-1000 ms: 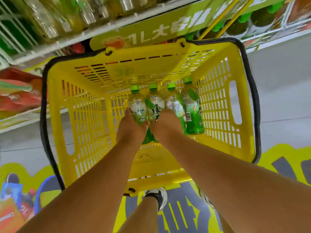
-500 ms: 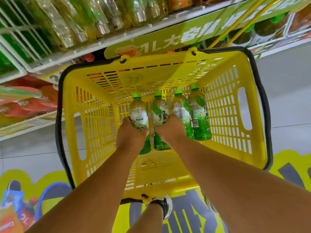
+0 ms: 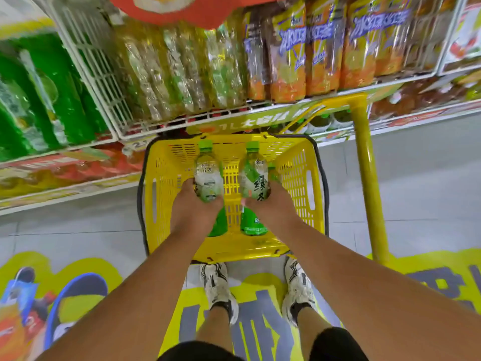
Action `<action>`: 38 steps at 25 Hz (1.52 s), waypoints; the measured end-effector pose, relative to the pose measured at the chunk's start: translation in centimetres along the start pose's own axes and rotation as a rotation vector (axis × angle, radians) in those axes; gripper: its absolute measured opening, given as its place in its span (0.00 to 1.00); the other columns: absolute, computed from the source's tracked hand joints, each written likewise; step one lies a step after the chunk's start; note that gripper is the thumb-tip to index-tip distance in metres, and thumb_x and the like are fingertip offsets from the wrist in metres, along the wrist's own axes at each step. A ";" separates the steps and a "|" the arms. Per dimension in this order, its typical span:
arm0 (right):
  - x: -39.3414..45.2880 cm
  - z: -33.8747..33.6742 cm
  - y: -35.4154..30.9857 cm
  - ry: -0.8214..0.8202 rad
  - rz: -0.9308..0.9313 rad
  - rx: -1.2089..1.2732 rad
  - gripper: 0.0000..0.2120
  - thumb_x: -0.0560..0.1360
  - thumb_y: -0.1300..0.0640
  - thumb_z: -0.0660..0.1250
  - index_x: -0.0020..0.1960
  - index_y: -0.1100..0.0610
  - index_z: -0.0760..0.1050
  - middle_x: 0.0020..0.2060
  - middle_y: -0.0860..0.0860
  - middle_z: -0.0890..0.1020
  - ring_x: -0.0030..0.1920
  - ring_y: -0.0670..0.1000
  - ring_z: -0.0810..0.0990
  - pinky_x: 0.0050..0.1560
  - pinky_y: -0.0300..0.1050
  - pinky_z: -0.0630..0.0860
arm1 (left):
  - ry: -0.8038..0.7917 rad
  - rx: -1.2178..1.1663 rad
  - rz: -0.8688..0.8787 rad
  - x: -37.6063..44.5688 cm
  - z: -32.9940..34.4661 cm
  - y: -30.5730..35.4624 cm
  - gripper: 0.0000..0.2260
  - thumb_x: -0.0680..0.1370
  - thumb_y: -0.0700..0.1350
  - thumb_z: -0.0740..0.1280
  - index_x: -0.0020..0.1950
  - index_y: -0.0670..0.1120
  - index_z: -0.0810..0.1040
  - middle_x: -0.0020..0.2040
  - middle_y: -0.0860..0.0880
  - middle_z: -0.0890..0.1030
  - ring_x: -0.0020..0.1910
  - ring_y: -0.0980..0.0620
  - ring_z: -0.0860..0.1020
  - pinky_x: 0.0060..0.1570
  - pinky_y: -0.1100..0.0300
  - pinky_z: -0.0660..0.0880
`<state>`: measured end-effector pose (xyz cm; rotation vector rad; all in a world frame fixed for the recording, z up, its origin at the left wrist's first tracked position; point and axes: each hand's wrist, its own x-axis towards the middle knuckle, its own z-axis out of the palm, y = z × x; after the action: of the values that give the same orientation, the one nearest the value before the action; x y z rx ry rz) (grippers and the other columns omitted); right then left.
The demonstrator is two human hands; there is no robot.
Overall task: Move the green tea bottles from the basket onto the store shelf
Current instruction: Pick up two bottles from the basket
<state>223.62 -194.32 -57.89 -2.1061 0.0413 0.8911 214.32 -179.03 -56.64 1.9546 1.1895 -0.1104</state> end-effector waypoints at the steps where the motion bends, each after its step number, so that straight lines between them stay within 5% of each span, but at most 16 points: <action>1: -1.6 -1.5 -1.3 -0.006 -0.021 0.013 0.13 0.70 0.54 0.80 0.51 0.51 0.80 0.40 0.45 0.84 0.32 0.36 0.81 0.27 0.30 0.73 | 0.011 -0.012 0.001 -1.4 -1.4 1.2 0.27 0.73 0.51 0.77 0.70 0.48 0.73 0.49 0.54 0.79 0.44 0.51 0.77 0.31 0.68 0.67; 5: -9.1 -7.8 -7.6 -0.010 -0.055 0.118 0.13 0.70 0.56 0.80 0.48 0.48 0.77 0.41 0.44 0.83 0.35 0.40 0.80 0.29 0.34 0.76 | 0.051 -0.062 -0.003 -7.5 -7.9 6.9 0.31 0.73 0.53 0.76 0.73 0.50 0.70 0.49 0.55 0.76 0.41 0.54 0.75 0.30 0.67 0.65; 8: -14.4 -12.4 -12.0 -0.027 -0.080 0.163 0.12 0.71 0.55 0.79 0.46 0.45 0.77 0.44 0.45 0.85 0.40 0.43 0.83 0.39 0.44 0.82 | 0.062 -0.070 0.037 -11.9 -12.7 11.1 0.23 0.71 0.55 0.77 0.61 0.58 0.70 0.47 0.58 0.79 0.36 0.61 0.75 0.33 0.63 0.72; 11: -18.6 -16.5 -16.1 -0.019 -0.152 0.161 0.10 0.72 0.53 0.79 0.48 0.45 0.79 0.45 0.48 0.87 0.42 0.50 0.86 0.45 0.54 0.83 | 0.113 -0.080 0.133 -15.4 -16.9 15.5 0.21 0.70 0.57 0.77 0.58 0.59 0.72 0.44 0.62 0.79 0.40 0.57 0.79 0.38 0.56 0.78; 15: -23.2 -21.3 -22.7 0.017 -0.286 0.188 0.21 0.72 0.52 0.79 0.62 0.55 0.78 0.43 0.50 0.85 0.38 0.56 0.84 0.33 0.43 0.78 | 0.173 -0.161 0.276 -18.9 -22.1 23.1 0.31 0.68 0.59 0.77 0.69 0.55 0.73 0.51 0.58 0.84 0.46 0.56 0.83 0.43 0.56 0.80; 18: -25.7 -23.9 -26.9 0.047 -0.364 0.209 0.18 0.71 0.54 0.80 0.59 0.56 0.81 0.41 0.47 0.88 0.41 0.51 0.87 0.43 0.50 0.85 | 0.206 -0.243 0.348 -20.7 -25.9 27.2 0.22 0.69 0.55 0.79 0.59 0.57 0.77 0.45 0.60 0.84 0.41 0.60 0.83 0.44 0.51 0.83; 20: -26.5 -25.3 -29.2 0.058 -0.418 0.255 0.12 0.71 0.54 0.80 0.52 0.50 0.82 0.36 0.42 0.86 0.38 0.40 0.85 0.39 0.45 0.84 | 0.212 -0.287 0.379 -21.6 -28.2 29.5 0.26 0.69 0.57 0.79 0.64 0.57 0.76 0.49 0.61 0.83 0.39 0.64 0.82 0.39 0.60 0.81; 22: -28.2 -26.8 -32.1 0.071 -0.473 0.261 0.17 0.71 0.47 0.80 0.57 0.46 0.80 0.47 0.38 0.85 0.47 0.34 0.83 0.46 0.33 0.80 | 0.250 -0.311 0.390 -23.0 -30.8 31.9 0.34 0.69 0.61 0.78 0.72 0.55 0.71 0.59 0.62 0.80 0.40 0.65 0.79 0.34 0.73 0.73; 25: -29.6 -29.2 -36.5 0.118 -0.543 0.273 0.42 0.71 0.39 0.77 0.78 0.53 0.67 0.75 0.51 0.72 0.73 0.53 0.73 0.69 0.47 0.70 | 0.292 -0.330 0.457 -24.5 -35.0 36.0 0.27 0.70 0.61 0.77 0.65 0.61 0.71 0.50 0.68 0.76 0.37 0.71 0.74 0.26 0.75 0.67; 28: -30.8 -31.2 -40.6 0.125 -0.621 0.257 0.37 0.64 0.36 0.78 0.69 0.52 0.77 0.65 0.52 0.81 0.63 0.53 0.80 0.66 0.52 0.76 | 0.284 -0.366 0.523 -24.9 -38.5 39.0 0.23 0.69 0.60 0.78 0.60 0.61 0.74 0.44 0.66 0.81 0.41 0.67 0.79 0.35 0.72 0.72; 31: -32.2 -32.5 -44.6 0.177 -0.627 0.222 0.28 0.68 0.42 0.80 0.64 0.48 0.77 0.56 0.44 0.82 0.53 0.47 0.81 0.49 0.39 0.78 | 0.274 -0.435 0.565 -25.1 -42.1 41.5 0.20 0.67 0.59 0.80 0.52 0.62 0.75 0.38 0.73 0.81 0.39 0.72 0.79 0.33 0.73 0.72; 33: -33.4 -32.9 -47.3 0.175 -0.651 0.249 0.23 0.68 0.43 0.80 0.59 0.44 0.76 0.49 0.37 0.79 0.46 0.38 0.78 0.36 0.31 0.71 | 0.283 -0.465 0.593 -24.5 -44.4 43.0 0.21 0.67 0.58 0.81 0.54 0.61 0.75 0.41 0.65 0.84 0.40 0.66 0.82 0.34 0.72 0.73; 38: -35.0 -32.2 -52.2 0.180 -0.700 0.273 0.24 0.69 0.40 0.79 0.60 0.45 0.77 0.54 0.41 0.82 0.54 0.47 0.82 0.53 0.48 0.81 | 0.275 -0.402 0.648 -22.0 -48.1 45.9 0.22 0.71 0.55 0.79 0.61 0.57 0.73 0.50 0.59 0.81 0.44 0.60 0.82 0.34 0.67 0.76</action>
<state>232.93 -192.14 12.10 -1.7461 -0.4312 0.2560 222.15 -171.26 12.53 1.9218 0.6179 0.6977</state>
